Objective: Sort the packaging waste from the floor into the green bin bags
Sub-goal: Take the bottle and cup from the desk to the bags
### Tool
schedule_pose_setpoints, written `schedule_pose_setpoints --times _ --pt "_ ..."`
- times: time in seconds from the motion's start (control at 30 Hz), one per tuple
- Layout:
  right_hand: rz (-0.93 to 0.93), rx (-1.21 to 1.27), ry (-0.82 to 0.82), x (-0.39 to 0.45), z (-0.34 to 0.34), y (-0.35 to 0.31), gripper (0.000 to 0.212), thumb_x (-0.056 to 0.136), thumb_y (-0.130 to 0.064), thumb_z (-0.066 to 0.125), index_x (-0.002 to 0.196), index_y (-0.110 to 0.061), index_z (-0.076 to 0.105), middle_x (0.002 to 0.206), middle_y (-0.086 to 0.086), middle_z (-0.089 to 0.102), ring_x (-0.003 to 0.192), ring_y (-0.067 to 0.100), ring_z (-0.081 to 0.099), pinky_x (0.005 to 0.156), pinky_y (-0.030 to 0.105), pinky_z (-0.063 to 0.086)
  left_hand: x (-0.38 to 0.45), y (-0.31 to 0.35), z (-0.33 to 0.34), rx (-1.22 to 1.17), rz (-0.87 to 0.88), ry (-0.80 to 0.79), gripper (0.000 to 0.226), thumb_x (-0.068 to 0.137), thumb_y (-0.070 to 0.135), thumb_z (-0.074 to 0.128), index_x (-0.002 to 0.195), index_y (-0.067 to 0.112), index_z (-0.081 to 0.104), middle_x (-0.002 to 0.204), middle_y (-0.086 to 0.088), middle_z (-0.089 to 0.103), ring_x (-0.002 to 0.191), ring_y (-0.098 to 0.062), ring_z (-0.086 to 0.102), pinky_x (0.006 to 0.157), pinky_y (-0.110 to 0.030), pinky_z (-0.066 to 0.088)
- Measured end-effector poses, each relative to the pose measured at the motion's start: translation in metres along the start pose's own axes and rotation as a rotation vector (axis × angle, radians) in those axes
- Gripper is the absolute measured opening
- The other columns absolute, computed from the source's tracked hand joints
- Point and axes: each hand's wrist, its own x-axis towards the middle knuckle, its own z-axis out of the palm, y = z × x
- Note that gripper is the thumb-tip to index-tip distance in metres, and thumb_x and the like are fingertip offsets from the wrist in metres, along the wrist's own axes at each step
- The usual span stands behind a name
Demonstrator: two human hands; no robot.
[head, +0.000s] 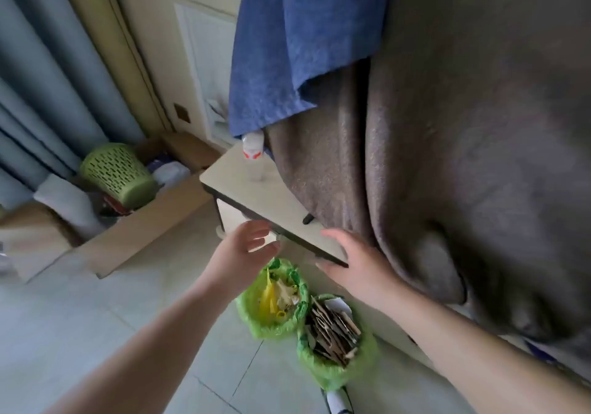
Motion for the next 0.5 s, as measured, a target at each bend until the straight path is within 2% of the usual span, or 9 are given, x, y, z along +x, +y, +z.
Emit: schedule_pose_setpoints --times 0.07,0.17,0.3,0.33,0.4,0.5 --pt "0.032 0.055 0.09 -0.041 -0.046 -0.032 0.048 0.083 -0.025 0.067 0.128 -0.028 0.051 0.119 -0.017 0.043 0.118 0.002 0.044 0.105 0.02 0.034 -0.035 0.049 -0.014 0.026 0.054 -0.05 0.038 0.084 0.02 0.067 0.121 0.018 0.056 0.114 0.004 0.061 0.112 -0.014 0.059 0.097 -0.029 0.046" --pt "0.036 0.122 0.235 -0.092 -0.11 -0.063 0.049 0.082 -0.021 0.068 0.127 -0.028 0.051 0.124 -0.014 0.045 0.121 0.003 0.043 0.109 0.037 0.037 -0.07 0.123 -0.028 0.07 0.171 -0.107 0.042 0.084 0.017 0.066 0.124 0.016 0.053 0.116 0.004 0.058 0.114 -0.013 0.055 0.098 -0.027 0.043" --pt "0.039 0.115 0.385 -0.147 -0.192 -0.082 0.049 0.083 -0.029 0.067 0.127 -0.035 0.047 0.128 -0.014 0.045 0.126 0.005 0.041 0.11 0.039 0.036 -0.097 0.219 -0.023 0.088 0.338 -0.155 0.037 0.084 0.014 0.067 0.117 0.021 0.054 0.109 0.007 0.057 0.101 -0.003 0.058 0.079 -0.007 0.044" --pt "0.043 0.121 0.428 -0.161 -0.211 -0.083 0.048 0.083 -0.03 0.067 0.126 -0.037 0.046 0.128 -0.013 0.044 0.127 0.005 0.04 0.11 0.038 0.035 -0.104 0.24 -0.016 0.075 0.372 -0.172 0.036 0.083 0.014 0.068 0.115 0.022 0.054 0.109 0.006 0.058 0.1 -0.004 0.059 0.082 -0.008 0.046" --pt "0.052 0.124 0.512 -0.189 -0.246 -0.081 0.047 0.082 -0.032 0.067 0.123 -0.041 0.045 0.129 -0.014 0.044 0.128 0.005 0.04 0.111 0.037 0.034 -0.12 0.277 0.006 0.062 0.437 -0.196 0.036 0.082 0.015 0.069 0.116 0.02 0.056 0.111 0.005 0.06 0.107 -0.009 0.058 0.096 -0.021 0.045" --pt "0.08 0.105 0.616 -0.231 -0.288 -0.07 0.049 0.082 -0.035 0.066 0.126 -0.039 0.046 0.129 -0.017 0.042 0.127 0.005 0.039 0.109 0.039 0.037 -0.142 0.318 0.048 0.051 0.52 -0.276 0.04 0.08 0.019 0.072 0.117 0.019 0.056 0.113 0.005 0.06 0.109 -0.01 0.057 0.097 -0.021 0.041"
